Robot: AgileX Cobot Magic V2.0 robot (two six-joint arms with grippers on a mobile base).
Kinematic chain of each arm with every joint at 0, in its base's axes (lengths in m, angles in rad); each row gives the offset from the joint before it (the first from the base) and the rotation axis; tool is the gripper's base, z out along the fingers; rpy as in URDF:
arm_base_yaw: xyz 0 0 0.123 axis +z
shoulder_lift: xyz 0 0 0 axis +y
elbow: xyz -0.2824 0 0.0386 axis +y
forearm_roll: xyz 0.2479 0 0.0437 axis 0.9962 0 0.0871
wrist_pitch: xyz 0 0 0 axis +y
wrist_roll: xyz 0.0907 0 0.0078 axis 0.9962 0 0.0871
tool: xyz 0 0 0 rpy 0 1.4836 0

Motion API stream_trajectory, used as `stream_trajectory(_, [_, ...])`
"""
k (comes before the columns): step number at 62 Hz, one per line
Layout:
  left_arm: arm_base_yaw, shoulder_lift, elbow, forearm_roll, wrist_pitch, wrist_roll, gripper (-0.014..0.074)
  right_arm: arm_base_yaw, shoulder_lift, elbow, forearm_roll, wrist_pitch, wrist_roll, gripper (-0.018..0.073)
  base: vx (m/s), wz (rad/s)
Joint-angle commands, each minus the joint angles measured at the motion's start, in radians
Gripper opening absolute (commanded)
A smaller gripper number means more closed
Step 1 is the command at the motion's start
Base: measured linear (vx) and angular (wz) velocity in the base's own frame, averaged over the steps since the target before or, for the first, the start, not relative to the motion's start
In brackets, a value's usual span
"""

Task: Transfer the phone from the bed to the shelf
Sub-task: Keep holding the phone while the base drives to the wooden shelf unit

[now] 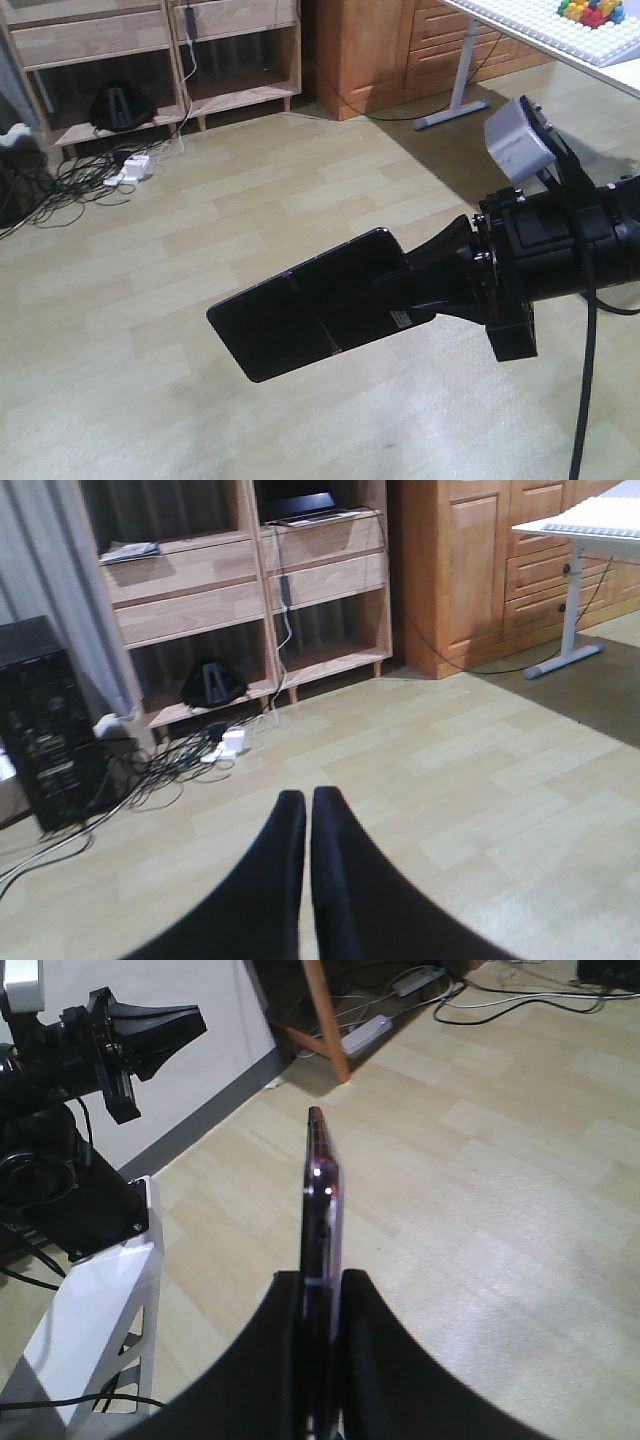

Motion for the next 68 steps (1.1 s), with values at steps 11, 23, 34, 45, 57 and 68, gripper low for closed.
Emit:
stream_trajectory(11, [-0.004, -0.013, -0.021, -0.009, -0.072, -0.006, 0.0001, -0.004, -0.029, -0.025, 0.086, 0.075, -0.007, -0.0002, 0.48, -0.16])
stream_trajectory(23, [-0.004, -0.013, -0.021, -0.009, -0.072, -0.006, 0.0001, -0.004, -0.029, -0.025, 0.086, 0.075, -0.007, -0.0002, 0.49, -0.17])
stream_trajectory(34, [-0.004, -0.013, -0.021, -0.009, -0.072, -0.006, 0.0001, -0.004, -0.029, -0.025, 0.086, 0.075, -0.007, -0.0002, 0.48, -0.15])
stream_trajectory(45, [-0.004, -0.013, -0.021, -0.009, -0.072, -0.006, 0.0001, -0.004, -0.029, -0.025, 0.086, 0.075, -0.007, -0.0002, 0.47, -0.11])
stream_trajectory(57, [-0.004, -0.013, -0.021, -0.009, -0.072, -0.006, 0.0001, -0.004, -0.029, -0.025, 0.086, 0.075, -0.007, -0.0002, 0.47, -0.05])
stream_trajectory(68, [-0.004, -0.013, -0.021, -0.009, -0.072, -0.006, 0.0001, -0.004, -0.029, -0.025, 0.086, 0.075, -0.007, -0.0002, 0.47, -0.01])
